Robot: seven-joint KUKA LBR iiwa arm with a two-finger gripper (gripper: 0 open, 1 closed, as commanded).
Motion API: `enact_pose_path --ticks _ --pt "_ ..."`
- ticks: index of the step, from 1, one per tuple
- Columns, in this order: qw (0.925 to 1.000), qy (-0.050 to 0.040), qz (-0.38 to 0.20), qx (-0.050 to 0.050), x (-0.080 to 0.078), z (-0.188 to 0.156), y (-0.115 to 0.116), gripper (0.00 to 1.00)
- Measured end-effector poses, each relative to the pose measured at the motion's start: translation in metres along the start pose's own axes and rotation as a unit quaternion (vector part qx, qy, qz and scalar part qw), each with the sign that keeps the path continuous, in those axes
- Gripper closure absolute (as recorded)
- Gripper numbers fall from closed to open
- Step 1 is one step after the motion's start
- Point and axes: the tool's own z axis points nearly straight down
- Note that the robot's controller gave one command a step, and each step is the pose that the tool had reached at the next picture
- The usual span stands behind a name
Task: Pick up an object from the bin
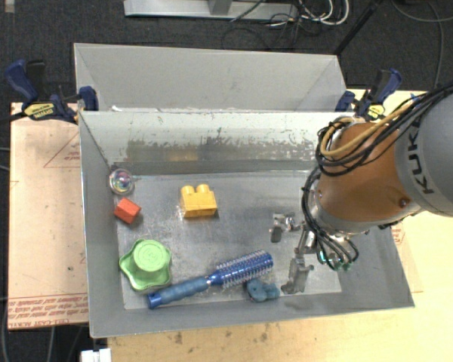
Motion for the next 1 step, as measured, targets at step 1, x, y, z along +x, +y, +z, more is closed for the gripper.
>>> enact_pose_path --ticks 1 --pt "0.9893 -0.0057 -0.146 0.001 -0.0022 -0.0331 -0.0149 0.00"
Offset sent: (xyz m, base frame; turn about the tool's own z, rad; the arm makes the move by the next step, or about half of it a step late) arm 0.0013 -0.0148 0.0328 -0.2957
